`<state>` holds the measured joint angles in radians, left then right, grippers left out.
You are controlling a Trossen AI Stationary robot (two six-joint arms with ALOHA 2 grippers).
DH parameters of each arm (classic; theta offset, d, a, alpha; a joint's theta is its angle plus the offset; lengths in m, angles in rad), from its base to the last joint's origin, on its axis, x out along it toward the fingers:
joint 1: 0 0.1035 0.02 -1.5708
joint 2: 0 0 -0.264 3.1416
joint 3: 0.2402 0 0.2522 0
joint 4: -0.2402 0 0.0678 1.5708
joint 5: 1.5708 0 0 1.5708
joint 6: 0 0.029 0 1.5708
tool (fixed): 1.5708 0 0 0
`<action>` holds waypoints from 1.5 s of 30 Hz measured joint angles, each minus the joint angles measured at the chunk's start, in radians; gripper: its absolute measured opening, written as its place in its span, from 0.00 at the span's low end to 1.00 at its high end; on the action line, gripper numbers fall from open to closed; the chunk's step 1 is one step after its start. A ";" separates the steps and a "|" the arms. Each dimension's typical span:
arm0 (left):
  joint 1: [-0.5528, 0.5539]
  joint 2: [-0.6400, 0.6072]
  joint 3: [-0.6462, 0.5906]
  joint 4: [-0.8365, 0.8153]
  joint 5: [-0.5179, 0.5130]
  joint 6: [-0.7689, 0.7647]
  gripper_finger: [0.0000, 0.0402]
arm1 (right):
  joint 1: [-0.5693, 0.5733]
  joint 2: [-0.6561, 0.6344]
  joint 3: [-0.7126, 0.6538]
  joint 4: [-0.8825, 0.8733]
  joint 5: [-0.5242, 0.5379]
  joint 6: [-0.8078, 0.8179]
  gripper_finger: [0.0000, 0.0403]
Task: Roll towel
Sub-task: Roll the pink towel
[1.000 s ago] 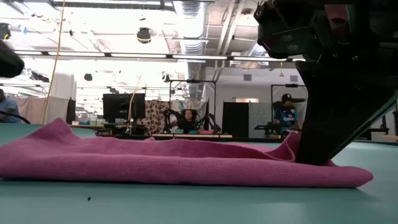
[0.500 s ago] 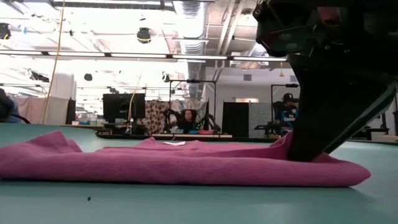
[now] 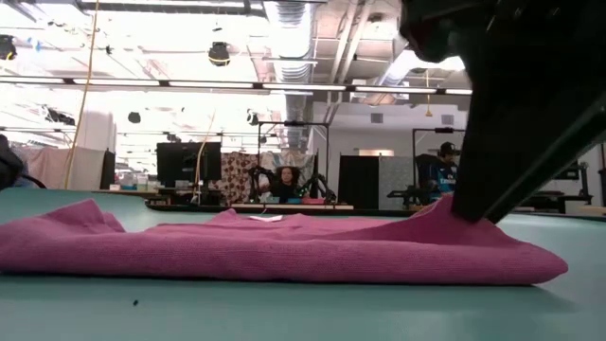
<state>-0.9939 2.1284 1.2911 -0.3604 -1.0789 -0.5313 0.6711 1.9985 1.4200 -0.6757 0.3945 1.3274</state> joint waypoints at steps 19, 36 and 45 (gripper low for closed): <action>-0.046 -0.147 -0.227 0.529 0.024 0.185 0.00 | 0.230 0.031 0.000 0.002 0.634 -0.286 0.25; 0.166 -0.291 -0.533 0.896 0.379 0.288 0.00 | 0.195 0.070 -0.145 0.251 0.678 -0.422 0.22; 0.099 -0.511 -0.565 0.975 0.433 0.532 0.00 | 0.166 -0.309 -0.566 1.007 0.446 -1.030 0.05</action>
<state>-0.8951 1.6175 0.7259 0.6147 -0.6461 0.0010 0.8370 1.6895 0.8543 0.3317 0.8404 0.2974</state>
